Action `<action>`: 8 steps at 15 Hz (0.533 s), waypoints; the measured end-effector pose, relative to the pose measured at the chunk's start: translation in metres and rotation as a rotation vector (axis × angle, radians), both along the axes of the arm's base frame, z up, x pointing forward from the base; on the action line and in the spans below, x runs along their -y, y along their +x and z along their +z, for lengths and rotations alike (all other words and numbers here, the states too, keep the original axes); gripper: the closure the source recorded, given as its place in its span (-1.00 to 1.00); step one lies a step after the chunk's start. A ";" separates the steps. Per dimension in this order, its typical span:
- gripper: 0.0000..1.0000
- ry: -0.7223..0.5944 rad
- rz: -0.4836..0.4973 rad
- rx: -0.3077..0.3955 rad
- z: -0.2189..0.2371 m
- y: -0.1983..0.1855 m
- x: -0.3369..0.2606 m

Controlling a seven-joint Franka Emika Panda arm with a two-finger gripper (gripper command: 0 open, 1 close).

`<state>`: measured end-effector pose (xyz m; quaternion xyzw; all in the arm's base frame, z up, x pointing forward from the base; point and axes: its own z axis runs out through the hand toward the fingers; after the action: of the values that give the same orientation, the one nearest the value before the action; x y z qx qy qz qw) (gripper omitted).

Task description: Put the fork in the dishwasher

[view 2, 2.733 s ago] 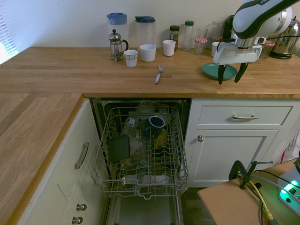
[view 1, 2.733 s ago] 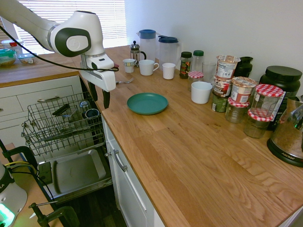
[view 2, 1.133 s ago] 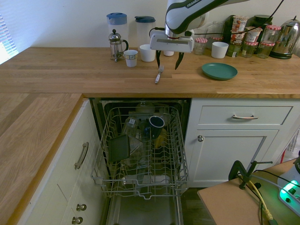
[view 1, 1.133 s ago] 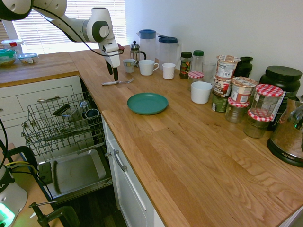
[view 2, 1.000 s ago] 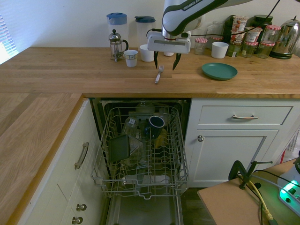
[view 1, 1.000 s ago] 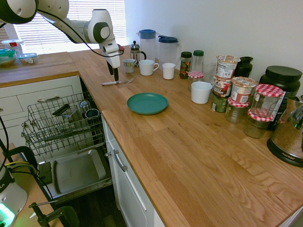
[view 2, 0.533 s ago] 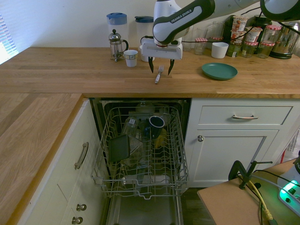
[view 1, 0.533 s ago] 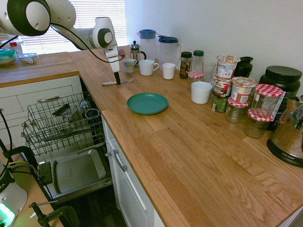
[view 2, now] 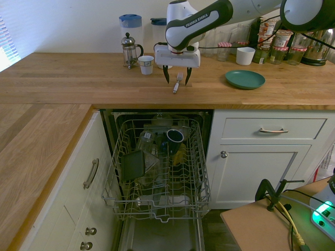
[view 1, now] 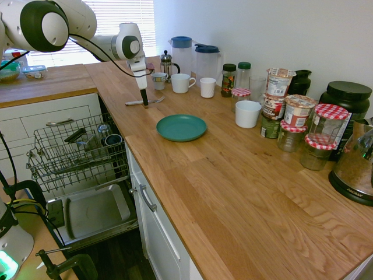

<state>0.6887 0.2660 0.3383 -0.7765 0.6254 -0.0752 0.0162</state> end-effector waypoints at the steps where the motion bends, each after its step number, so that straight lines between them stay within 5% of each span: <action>1: 1.00 -0.001 -0.001 -0.002 0.000 0.002 -0.001; 8: 1.00 -0.006 0.000 -0.019 0.000 0.007 -0.006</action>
<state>0.6954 0.2724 0.3387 -0.7772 0.6254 -0.0697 0.0077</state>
